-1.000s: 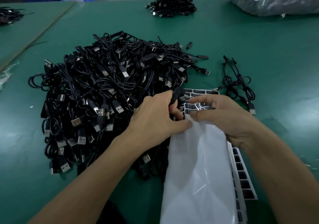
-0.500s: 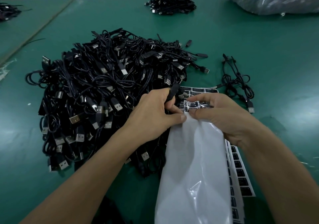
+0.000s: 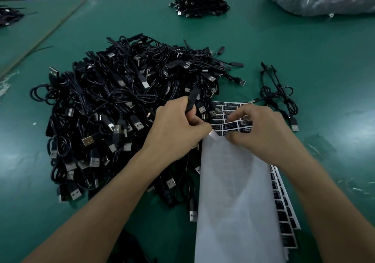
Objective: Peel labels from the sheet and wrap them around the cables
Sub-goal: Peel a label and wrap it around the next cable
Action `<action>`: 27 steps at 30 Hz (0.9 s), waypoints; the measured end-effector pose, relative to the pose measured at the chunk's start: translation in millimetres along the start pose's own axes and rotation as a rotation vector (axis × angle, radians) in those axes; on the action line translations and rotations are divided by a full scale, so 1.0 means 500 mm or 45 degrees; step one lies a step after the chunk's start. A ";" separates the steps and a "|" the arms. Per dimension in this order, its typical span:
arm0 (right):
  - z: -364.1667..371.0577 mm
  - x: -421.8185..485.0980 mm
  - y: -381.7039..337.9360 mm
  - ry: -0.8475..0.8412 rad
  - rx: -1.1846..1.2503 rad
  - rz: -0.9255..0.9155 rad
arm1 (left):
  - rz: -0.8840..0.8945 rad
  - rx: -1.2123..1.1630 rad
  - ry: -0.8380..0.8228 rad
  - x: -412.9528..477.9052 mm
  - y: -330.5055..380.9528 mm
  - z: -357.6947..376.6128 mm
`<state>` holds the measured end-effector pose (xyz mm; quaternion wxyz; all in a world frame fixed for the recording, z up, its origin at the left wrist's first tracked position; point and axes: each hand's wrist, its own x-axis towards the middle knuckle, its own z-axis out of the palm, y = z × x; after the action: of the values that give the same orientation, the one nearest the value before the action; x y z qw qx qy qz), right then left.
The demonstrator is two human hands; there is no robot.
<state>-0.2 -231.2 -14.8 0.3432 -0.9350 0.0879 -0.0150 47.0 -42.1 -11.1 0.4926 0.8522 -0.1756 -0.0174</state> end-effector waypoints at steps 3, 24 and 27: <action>0.004 0.002 -0.004 0.021 -0.002 -0.045 | -0.072 -0.140 -0.004 0.004 0.004 -0.006; 0.034 -0.025 -0.060 0.115 0.679 0.200 | 0.093 -0.411 -0.001 0.000 0.009 -0.002; 0.033 -0.019 -0.060 0.103 0.790 0.294 | 0.139 -0.449 -0.042 0.000 0.007 -0.002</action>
<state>-3.7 -196.6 -7.9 0.6071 -0.7685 0.1980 -0.0392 46.1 -42.9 -7.7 0.6316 0.7415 -0.2237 -0.0352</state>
